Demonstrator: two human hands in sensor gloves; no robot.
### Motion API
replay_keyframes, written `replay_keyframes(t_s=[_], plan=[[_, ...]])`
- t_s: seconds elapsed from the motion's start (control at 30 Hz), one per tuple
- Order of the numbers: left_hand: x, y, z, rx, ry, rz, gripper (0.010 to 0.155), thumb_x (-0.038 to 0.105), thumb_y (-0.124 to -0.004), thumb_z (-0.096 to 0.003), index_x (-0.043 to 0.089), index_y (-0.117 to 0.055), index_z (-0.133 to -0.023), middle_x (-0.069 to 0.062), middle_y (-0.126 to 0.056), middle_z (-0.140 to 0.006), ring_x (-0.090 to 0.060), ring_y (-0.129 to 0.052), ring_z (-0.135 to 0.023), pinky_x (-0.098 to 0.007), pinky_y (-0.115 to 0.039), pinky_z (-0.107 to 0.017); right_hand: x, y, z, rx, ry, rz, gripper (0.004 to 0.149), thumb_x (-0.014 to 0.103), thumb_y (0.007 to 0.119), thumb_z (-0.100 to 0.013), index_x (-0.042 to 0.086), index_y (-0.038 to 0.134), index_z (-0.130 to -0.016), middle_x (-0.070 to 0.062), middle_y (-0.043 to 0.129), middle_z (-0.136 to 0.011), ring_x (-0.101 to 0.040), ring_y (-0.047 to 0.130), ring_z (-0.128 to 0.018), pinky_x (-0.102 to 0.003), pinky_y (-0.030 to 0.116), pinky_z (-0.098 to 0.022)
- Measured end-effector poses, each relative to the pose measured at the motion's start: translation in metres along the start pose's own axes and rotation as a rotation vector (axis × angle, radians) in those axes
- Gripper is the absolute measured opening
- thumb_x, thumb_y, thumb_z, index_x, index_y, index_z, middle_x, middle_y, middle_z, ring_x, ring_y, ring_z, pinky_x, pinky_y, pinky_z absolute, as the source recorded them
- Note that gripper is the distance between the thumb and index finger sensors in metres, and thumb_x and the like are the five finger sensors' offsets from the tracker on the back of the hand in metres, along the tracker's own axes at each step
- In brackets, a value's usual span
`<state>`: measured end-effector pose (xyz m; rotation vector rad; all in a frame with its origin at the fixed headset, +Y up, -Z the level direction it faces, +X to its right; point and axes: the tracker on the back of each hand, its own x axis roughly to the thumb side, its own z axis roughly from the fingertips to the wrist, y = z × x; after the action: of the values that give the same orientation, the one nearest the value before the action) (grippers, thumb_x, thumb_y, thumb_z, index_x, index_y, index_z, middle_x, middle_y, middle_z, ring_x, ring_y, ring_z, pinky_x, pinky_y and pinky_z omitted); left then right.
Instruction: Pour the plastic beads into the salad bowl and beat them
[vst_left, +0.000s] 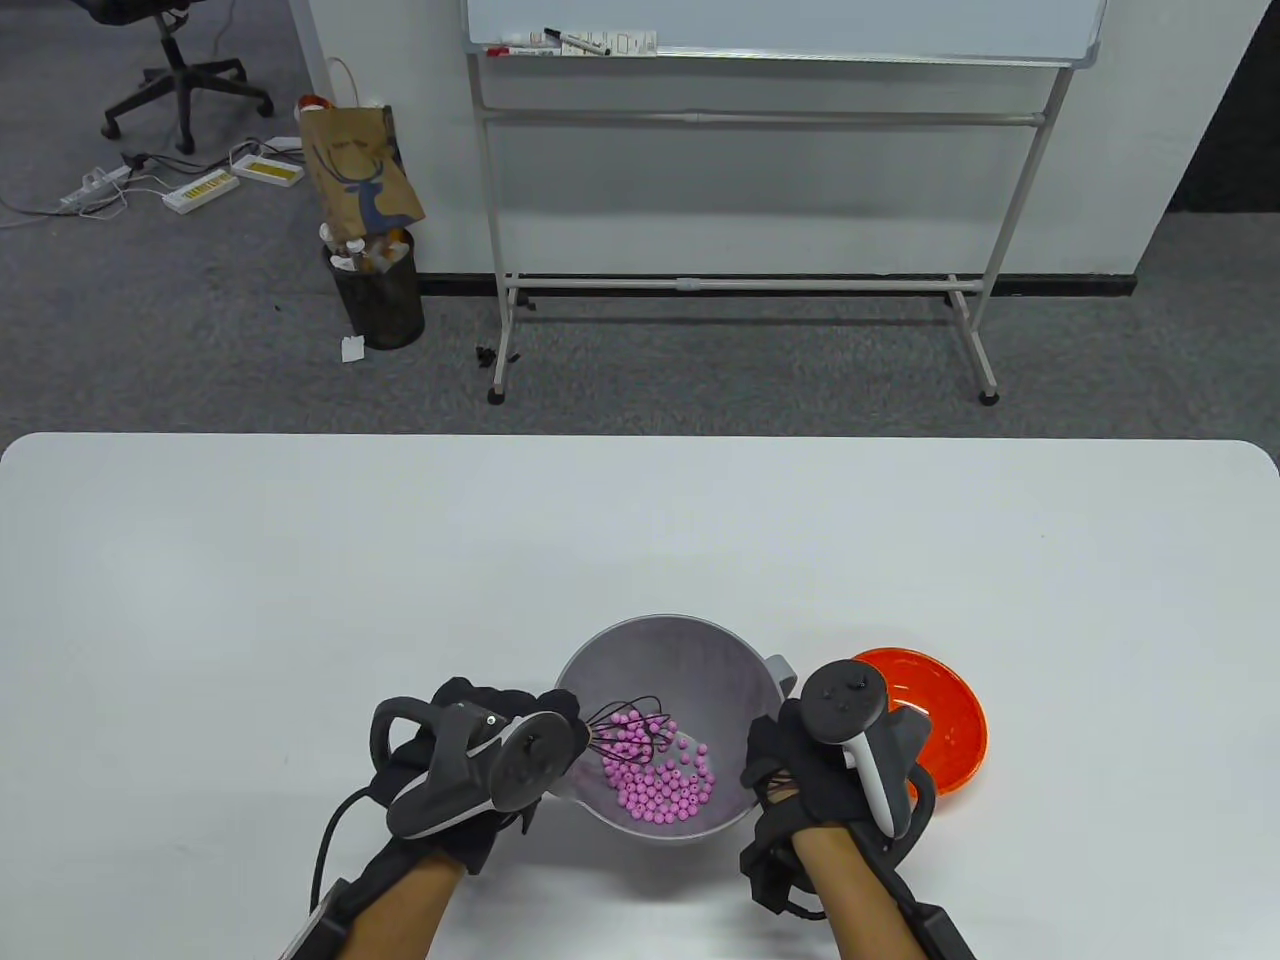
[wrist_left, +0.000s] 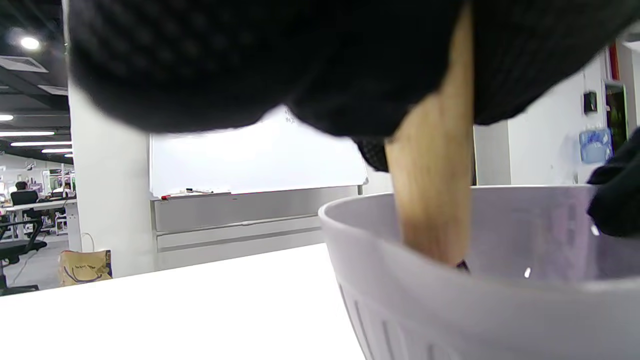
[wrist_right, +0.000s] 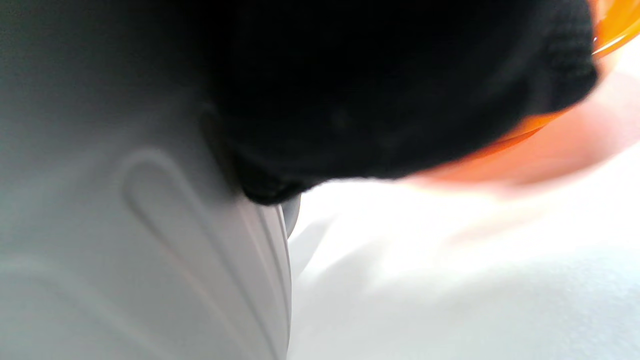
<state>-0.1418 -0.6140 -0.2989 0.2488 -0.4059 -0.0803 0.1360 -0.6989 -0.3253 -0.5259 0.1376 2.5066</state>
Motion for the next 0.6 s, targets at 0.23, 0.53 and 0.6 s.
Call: replay_keyframes(t_s=[0.23,0.53,0.6], plan=[[0.028,0.018,0.005,-0.108,-0.112,0.046,0.043,0.057,-0.085,-0.0427,0.029,-0.098,-0.072,0.012,-0.104,-0.019,-0.009,-0.101,-0.011,-0.037,-0.091,-0.038,0.000,0.000,0.000,0.001,0.002,0.002,0.051,0.043,0.081,-0.047,0.004,0.084,-0.080,-0.006,0.104,-0.035,-0.013,0.101,0.000,-0.036,0.087,-0.019],[0.015,-0.019,-0.004,-0.037,-0.005,0.206,0.045,0.058,-0.079,-0.0446,0.031,-0.094,-0.077,0.013,-0.105,-0.026,-0.009,-0.103,-0.016,-0.038,-0.090,-0.038,0.000,0.000,0.000,0.001,0.001,0.001,0.051,0.043,0.081,-0.047,0.004,0.084,-0.080,-0.006,0.104,-0.035,-0.013,0.101,0.000,-0.036,0.087,-0.019],[0.010,-0.020,-0.004,0.011,0.025,0.196,0.047,0.059,-0.079,-0.0441,0.031,-0.093,-0.080,0.012,-0.106,-0.029,-0.009,-0.103,-0.018,-0.039,-0.090,-0.039,0.000,0.000,0.000,0.002,0.000,0.000,0.051,0.043,0.081,-0.047,0.004,0.084,-0.080,-0.006,0.104,-0.035,-0.013,0.101,0.000,-0.036,0.087,-0.019]])
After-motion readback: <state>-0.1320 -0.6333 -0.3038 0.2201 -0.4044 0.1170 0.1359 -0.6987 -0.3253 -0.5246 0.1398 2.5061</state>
